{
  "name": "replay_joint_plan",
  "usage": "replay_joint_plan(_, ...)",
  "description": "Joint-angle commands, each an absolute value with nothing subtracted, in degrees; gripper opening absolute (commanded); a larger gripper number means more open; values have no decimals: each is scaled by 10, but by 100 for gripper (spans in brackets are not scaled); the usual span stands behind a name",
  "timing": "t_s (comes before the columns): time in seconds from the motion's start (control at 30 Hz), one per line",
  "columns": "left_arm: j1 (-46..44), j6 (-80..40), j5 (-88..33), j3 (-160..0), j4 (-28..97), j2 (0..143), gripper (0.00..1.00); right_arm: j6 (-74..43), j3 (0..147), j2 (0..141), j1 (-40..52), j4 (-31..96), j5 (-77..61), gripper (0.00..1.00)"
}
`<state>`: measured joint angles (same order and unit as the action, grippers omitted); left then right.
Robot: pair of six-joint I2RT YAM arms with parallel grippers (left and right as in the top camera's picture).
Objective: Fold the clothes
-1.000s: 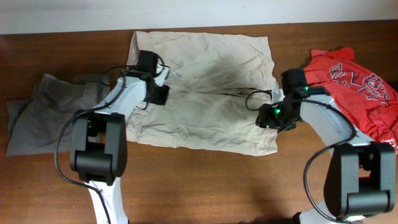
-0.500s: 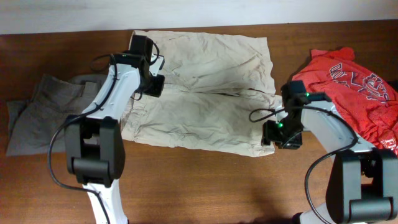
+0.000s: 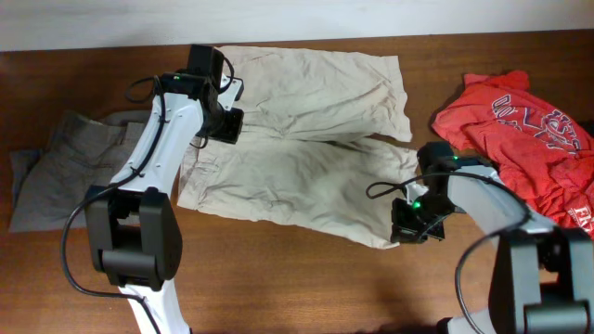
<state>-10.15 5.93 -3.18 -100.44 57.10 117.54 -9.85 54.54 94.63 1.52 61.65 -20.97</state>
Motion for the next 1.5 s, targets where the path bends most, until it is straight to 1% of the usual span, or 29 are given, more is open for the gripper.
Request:
replay_joint_plan(0.0, -101, 59, -40, -1002, 573, 1167, 41, -93, 614, 889, 15, 683, -171, 4)
replay_joint_plan(0.13, -101, 59, -40, -1002, 573, 1167, 41, -120, 661, 858, 15, 717, -82, 4)
replay_joint_plan(0.2, -101, 59, -41, -1002, 573, 1167, 41, -121, 667, 851, 15, 715, -69, 7)
replay_joint_plan(0.37, -101, 61, -38, -1002, 585, 1166, 41, -122, 668, 854, 13, 688, -68, 6)
replay_joint_plan(0.47, -101, 61, -36, -1002, 597, 1166, 41, -158, 668, 854, 1, 646, -68, 5)
replay_joint_plan(0.6, -101, 61, -36, -1002, 628, 1152, 41, -175, 668, 854, -9, 633, -86, 4)
replay_joint_plan(0.67, -101, 61, -37, -1002, 642, 1135, 40, -174, 668, 854, -9, 630, -93, 4)
replay_joint_plan(0.7, -101, 62, -39, -1002, 652, 1119, 35, -173, 668, 854, -9, 629, -92, 4)
replay_joint_plan(0.77, -101, 77, -53, -1002, 663, 1090, 30, -168, 668, 854, -9, 625, -92, 4)
replay_joint_plan(0.97, -101, 73, -41, -1002, 710, 1005, 31, -168, 668, 854, -9, 585, -122, 4)
replay_joint_plan(1.1, -101, 31, 3, -1000, 757, 992, 31, -168, 668, 854, -8, 580, -137, 4)
replay_joint_plan(1.23, -97, -8, 10, -955, 764, 990, 30, -168, 668, 854, -8, 581, -135, 4)
replay_joint_plan(1.37, -80, -47, 11, -862, 730, 974, 31, -168, 668, 854, -8, 583, -135, 4)
replay_joint_plan(1.4, -74, -54, 10, -836, 717, 967, 32, -168, 668, 854, -8, 584, -135, 4)
replay_joint_plan(1.47, -60, -56, -13, -788, 690, 952, 37, -163, 668, 854, -8, 585, -135, 4)
